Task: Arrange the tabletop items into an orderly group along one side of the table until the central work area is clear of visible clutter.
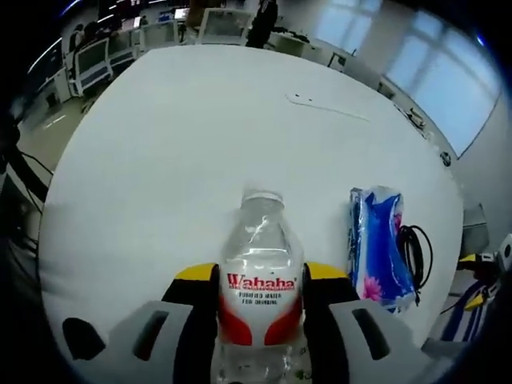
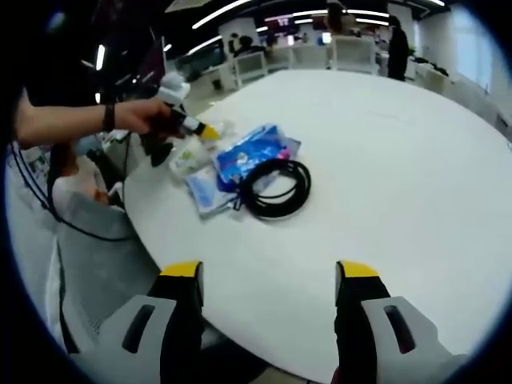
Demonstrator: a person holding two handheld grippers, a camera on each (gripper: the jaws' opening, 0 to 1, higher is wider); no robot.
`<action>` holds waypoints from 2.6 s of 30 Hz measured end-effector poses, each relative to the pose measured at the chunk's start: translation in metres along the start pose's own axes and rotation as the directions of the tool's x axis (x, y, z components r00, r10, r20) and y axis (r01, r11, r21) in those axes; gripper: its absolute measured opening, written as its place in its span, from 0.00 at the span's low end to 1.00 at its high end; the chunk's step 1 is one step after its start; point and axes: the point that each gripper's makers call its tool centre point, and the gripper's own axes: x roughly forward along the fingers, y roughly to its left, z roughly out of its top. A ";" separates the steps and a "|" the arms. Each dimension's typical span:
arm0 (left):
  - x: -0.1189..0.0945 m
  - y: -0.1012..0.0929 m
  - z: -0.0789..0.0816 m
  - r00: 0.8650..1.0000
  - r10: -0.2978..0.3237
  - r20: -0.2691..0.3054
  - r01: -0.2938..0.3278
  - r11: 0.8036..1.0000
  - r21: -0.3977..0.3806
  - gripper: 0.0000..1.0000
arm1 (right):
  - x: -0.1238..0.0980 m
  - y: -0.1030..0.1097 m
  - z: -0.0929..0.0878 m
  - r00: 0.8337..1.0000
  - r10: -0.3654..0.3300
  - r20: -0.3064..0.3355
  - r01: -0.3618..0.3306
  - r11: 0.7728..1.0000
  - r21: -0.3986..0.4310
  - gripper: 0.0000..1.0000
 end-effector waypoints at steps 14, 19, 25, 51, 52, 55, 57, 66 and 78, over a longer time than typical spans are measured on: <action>-0.012 0.010 0.013 0.998 0.032 0.057 -0.032 0.999 -0.008 0.40 | -0.004 -0.003 -0.007 1.000 -0.013 0.003 0.012 1.000 0.028 0.65; -0.019 0.010 0.016 0.996 0.043 0.079 -0.045 0.999 0.020 0.40 | -0.004 -0.002 -0.007 1.000 -0.010 0.004 0.010 1.000 0.026 0.65; -0.027 0.012 0.017 0.994 0.050 0.099 -0.053 0.998 0.019 0.40 | -0.002 0.000 -0.004 1.000 -0.003 0.009 0.003 1.000 0.023 0.65; -0.059 0.014 0.010 0.983 0.067 0.171 -0.076 0.996 0.049 0.40 | -0.002 0.012 -0.007 1.000 0.011 0.015 -0.011 1.000 0.011 0.64; -0.060 0.014 0.010 0.982 0.068 0.175 -0.078 0.996 0.051 0.40 | -0.002 0.012 -0.007 1.000 0.011 0.015 -0.011 1.000 0.011 0.64; -0.064 0.013 0.008 0.981 0.069 0.182 -0.080 0.995 0.054 0.40 | -0.002 0.013 -0.008 1.000 0.011 0.018 -0.011 1.000 0.012 0.64; -0.067 0.012 0.007 0.981 0.070 0.182 -0.081 0.995 0.058 0.40 | -0.002 0.014 -0.008 1.000 0.013 0.017 -0.013 1.000 0.010 0.64; -0.076 0.010 0.002 0.979 0.072 0.190 -0.088 0.993 0.078 0.40 | 0.000 0.017 -0.005 1.000 0.018 0.025 -0.018 1.000 -0.001 0.64; -0.093 0.007 -0.014 0.972 0.095 0.215 -0.114 0.990 0.079 0.40 | 0.002 0.022 -0.004 0.999 0.029 0.027 -0.028 1.000 -0.013 0.64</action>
